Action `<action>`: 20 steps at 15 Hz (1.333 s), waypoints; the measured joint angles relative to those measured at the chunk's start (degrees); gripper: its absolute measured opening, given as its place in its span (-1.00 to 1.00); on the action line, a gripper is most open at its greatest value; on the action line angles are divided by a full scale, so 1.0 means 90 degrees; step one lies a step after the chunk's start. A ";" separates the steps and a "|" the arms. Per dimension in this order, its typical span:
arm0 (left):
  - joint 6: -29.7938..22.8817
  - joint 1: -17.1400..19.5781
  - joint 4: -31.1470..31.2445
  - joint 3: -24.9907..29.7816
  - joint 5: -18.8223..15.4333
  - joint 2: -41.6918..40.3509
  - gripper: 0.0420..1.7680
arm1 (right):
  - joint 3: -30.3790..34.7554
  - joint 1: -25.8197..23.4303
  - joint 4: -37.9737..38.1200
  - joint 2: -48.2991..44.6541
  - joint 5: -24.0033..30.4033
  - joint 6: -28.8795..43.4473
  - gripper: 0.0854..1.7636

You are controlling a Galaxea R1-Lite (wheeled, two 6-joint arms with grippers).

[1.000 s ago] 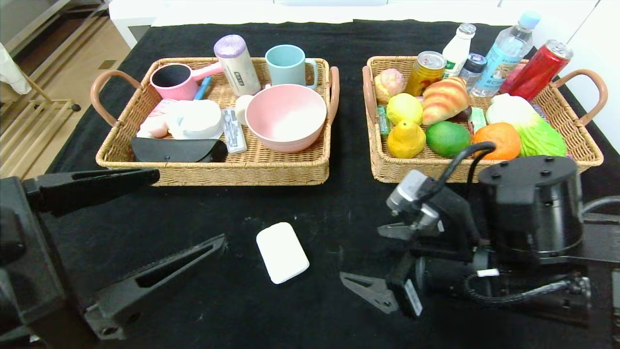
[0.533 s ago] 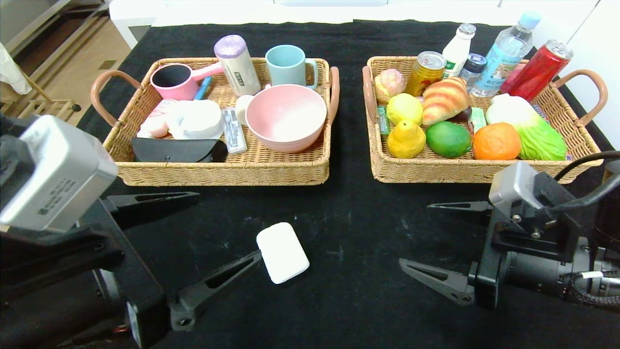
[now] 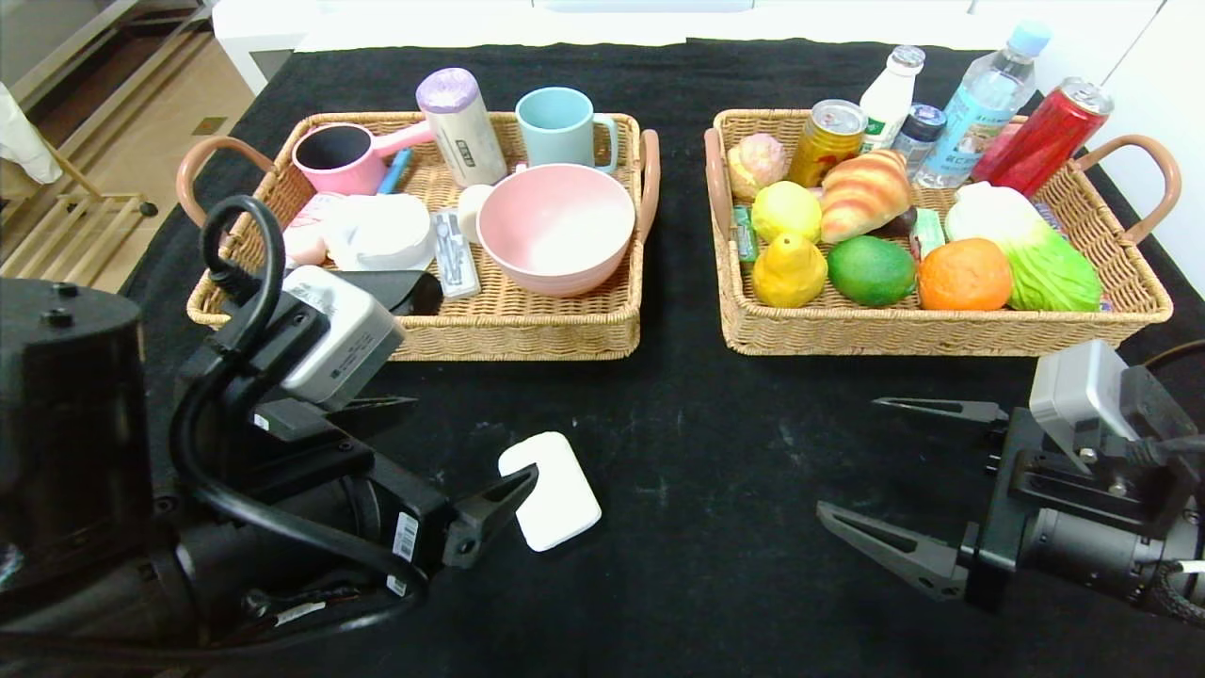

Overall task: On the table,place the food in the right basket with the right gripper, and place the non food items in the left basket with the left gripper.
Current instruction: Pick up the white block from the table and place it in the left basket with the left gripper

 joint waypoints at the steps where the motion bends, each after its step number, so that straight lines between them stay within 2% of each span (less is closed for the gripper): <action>1: -0.0034 0.0012 0.0000 -0.0064 0.0180 0.0129 0.94 | 0.0033 -0.0012 -0.0003 -0.0037 -0.0012 0.0005 0.92; 3: -0.0349 -0.0066 0.0000 -0.0206 0.0646 0.0394 0.94 | 0.0035 -0.0027 -0.0015 -0.0107 -0.0035 0.0024 0.92; 5: -0.0895 -0.0192 0.0171 -0.0493 0.0944 0.0695 0.94 | 0.0045 -0.0039 -0.0015 -0.0154 -0.0049 0.0027 0.92; 7: -0.1575 -0.0229 0.0945 -0.1013 0.1013 0.0998 0.94 | 0.0057 -0.0127 -0.0126 -0.0179 -0.0049 0.0027 0.92; 8: -0.2106 -0.0238 0.1532 -0.1387 0.1013 0.1149 0.94 | 0.0066 -0.0153 -0.0182 -0.0187 -0.0046 0.0034 0.92; 11: -0.3829 -0.0263 0.3526 -0.2517 0.0898 0.1535 0.94 | 0.0083 -0.0176 -0.0215 -0.0194 -0.0045 0.0030 0.92; 13: -0.4557 -0.0223 0.4267 -0.3068 0.0417 0.1783 0.94 | 0.0085 -0.0176 -0.0214 -0.0179 -0.0042 0.0034 0.92; 15: -0.4819 -0.0112 0.4558 -0.3384 0.0074 0.1972 0.94 | 0.0083 -0.0177 -0.0214 -0.0154 -0.0042 0.0031 0.92; 18: -0.5009 0.0108 0.4830 -0.3730 0.0004 0.2312 0.94 | 0.0088 -0.0171 -0.0221 -0.0160 -0.0046 0.0027 0.92; 20: -0.5172 0.0191 0.5254 -0.4123 0.0000 0.2572 0.94 | 0.0093 -0.0168 -0.0226 -0.0172 -0.0051 0.0009 0.92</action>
